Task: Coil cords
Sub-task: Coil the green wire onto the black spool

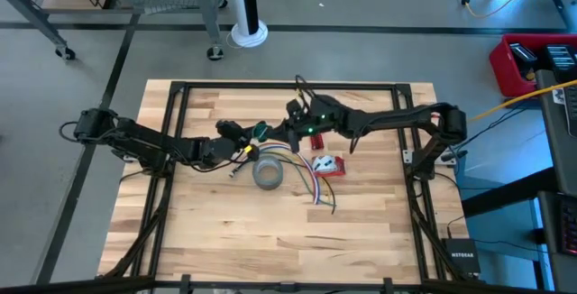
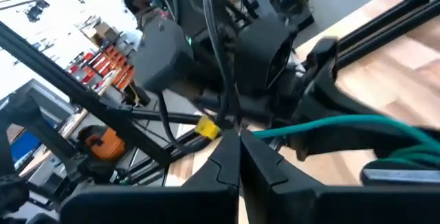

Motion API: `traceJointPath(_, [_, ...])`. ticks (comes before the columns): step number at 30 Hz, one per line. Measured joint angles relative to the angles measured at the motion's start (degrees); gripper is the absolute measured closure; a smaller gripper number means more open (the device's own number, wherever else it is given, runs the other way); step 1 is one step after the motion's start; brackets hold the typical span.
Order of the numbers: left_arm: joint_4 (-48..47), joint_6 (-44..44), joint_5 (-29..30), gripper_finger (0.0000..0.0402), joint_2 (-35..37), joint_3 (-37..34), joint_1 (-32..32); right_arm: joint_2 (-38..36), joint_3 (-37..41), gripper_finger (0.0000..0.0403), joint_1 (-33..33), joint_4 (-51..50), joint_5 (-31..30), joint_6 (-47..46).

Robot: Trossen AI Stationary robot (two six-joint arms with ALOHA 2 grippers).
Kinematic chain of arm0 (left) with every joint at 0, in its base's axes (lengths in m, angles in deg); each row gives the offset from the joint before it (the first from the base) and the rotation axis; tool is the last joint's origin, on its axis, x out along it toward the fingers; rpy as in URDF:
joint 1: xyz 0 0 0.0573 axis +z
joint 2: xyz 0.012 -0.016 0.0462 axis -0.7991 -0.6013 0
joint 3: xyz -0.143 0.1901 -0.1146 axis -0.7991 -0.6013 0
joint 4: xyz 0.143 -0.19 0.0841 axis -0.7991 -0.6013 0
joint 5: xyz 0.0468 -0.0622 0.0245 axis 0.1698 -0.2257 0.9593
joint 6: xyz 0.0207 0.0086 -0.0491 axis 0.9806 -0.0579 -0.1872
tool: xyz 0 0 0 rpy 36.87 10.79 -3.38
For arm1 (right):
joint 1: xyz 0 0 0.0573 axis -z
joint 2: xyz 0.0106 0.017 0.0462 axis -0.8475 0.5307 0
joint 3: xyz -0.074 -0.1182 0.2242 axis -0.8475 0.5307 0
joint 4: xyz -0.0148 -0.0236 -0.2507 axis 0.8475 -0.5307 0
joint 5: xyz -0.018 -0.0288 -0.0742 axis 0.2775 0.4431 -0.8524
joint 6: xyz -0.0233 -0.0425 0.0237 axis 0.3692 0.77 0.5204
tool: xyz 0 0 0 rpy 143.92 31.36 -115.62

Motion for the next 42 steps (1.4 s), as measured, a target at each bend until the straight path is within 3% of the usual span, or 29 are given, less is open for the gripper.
traceJointPath(20, [0.6, 4.2, 2.2, 0.0401, 0.1, 0.0, 0.1, 1.0, 0.0, 0.0400, -0.7, -11.6, 0.1, 0.7])
traceJointPath(33, [7.1, 7.4, 2.7, 0.0402, 0.2, 0.0, 0.1, 6.1, 0.1, 0.0400, -3.3, -11.9, -1.2, 1.2])
traceJointPath(37, [6.7, 7.3, 2.8, 0.0401, 0.2, 0.0, 0.0, 6.8, 0.1, 0.0400, -3.2, -14.7, -4.2, 2.2])
traceJointPath(42, [7.0, 7.2, 2.8, 0.0401, 0.2, 0.0, 0.0, 6.8, 0.1, 0.0400, -3.2, -18.3, -12.2, 5.8])
